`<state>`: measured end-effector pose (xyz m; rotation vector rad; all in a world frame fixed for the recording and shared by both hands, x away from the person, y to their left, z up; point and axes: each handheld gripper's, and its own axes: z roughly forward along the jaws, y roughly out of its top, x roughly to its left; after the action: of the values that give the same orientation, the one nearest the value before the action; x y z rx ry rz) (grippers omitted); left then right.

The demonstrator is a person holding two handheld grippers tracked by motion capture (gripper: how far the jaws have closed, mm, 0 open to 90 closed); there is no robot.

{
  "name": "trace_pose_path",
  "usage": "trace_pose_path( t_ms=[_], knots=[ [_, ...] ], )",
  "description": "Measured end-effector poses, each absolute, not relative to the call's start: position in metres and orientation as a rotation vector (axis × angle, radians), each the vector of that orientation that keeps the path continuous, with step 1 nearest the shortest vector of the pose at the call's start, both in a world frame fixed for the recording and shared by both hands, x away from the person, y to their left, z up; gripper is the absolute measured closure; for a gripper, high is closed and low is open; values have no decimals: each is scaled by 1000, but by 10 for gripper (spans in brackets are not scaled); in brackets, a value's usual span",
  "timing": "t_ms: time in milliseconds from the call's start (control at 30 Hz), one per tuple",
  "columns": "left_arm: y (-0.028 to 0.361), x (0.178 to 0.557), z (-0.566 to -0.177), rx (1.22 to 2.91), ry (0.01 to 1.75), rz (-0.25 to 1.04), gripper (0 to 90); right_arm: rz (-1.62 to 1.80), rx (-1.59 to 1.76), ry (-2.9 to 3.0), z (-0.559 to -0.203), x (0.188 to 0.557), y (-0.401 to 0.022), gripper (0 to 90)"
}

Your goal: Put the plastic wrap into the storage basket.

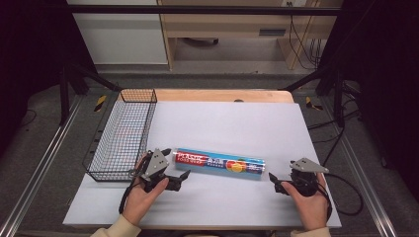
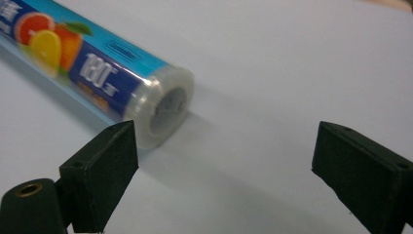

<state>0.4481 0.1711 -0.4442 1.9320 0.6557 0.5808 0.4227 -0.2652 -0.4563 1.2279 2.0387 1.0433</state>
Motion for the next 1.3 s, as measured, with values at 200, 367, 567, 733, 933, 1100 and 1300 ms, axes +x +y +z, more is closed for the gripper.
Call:
trace_pose_path(
  t_ms=[200,367,567,733,933,1100,1300],
  knots=[
    [169,444,-441,1933,620,582,31,1035,1122,2089,-448,423,-254,160],
    [169,444,-441,1949,622,561,32,1020,1017,2090,-432,423,-240,126],
    [172,442,-438,1972,618,565,32,987,904,2212,-417,433,-228,88],
    [180,446,-437,1968,629,532,25,974,832,2357,-402,451,-216,69],
    [178,447,-441,1992,601,498,26,870,646,2460,-397,474,-185,76],
    [179,448,-442,1990,602,496,25,807,558,2566,-408,492,-163,99],
    [179,448,-441,1989,599,491,25,753,506,2739,-431,513,-145,138]
  ],
)
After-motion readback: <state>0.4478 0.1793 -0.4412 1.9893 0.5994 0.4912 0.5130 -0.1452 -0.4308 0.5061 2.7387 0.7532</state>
